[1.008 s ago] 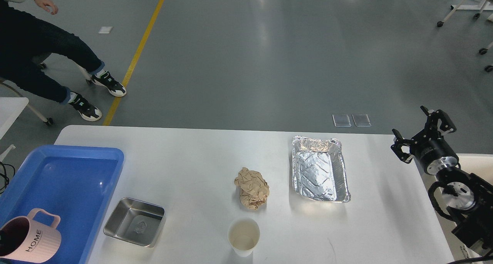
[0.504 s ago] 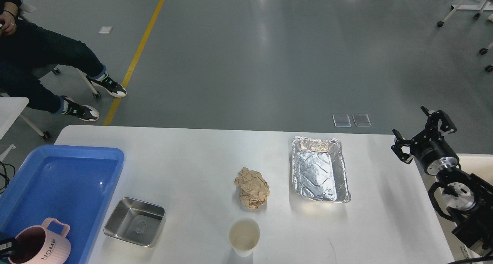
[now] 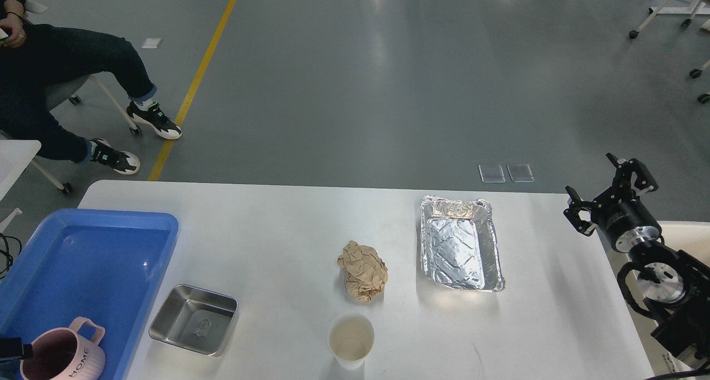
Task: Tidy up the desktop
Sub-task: 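Lower the pink mug into the blue bin and release it, then reach the left gripper toward the small steel tray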
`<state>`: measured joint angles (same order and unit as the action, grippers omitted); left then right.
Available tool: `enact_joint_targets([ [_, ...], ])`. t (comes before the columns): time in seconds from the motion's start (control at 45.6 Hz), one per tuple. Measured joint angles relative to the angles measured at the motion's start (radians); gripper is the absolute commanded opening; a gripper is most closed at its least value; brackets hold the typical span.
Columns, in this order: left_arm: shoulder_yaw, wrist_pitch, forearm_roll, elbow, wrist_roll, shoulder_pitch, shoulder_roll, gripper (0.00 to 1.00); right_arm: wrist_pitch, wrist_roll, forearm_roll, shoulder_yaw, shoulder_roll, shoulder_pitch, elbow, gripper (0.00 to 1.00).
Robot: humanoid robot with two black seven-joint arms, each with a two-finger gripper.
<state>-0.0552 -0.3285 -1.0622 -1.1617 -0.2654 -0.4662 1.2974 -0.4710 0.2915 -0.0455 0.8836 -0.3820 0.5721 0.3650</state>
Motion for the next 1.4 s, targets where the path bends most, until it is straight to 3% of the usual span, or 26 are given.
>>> enact_joint_targets([
  [0.131, -0.001, -0.001, -0.003, -0.007, -0.082, 0.0, 0.041, 0.82, 0.0, 0.0, 0.001, 0.0, -0.001, 0.0, 0.0, 1.0],
  [0.373, -0.009, -0.013, -0.003, -0.026, -0.174, -0.014, 0.144, 0.82, 0.0, 0.0, 0.0, 0.0, -0.002, 0.0, 0.002, 1.0],
  [0.548, -0.062, -0.071, -0.001, -0.048, -0.197, -0.026, 0.261, 0.82, 0.0, 0.0, 0.0, 0.0, -0.002, 0.003, 0.005, 1.0],
  [0.942, -0.267, -0.328, 0.002, -0.053, -0.273, -0.078, 0.539, 0.82, 0.0, 0.0, -0.001, 0.001, -0.001, 0.004, 0.008, 1.0],
  [1.161, -0.284, -0.458, -0.001, -0.053, -0.258, -0.215, 0.581, 0.82, 0.0, 0.0, -0.001, 0.001, -0.001, 0.002, 0.008, 1.0],
  [1.402, -0.284, -0.485, -0.002, -0.06, -0.158, -0.26, 0.513, 0.82, -0.001, 0.0, -0.001, 0.001, -0.001, 0.002, 0.005, 1.0],
])
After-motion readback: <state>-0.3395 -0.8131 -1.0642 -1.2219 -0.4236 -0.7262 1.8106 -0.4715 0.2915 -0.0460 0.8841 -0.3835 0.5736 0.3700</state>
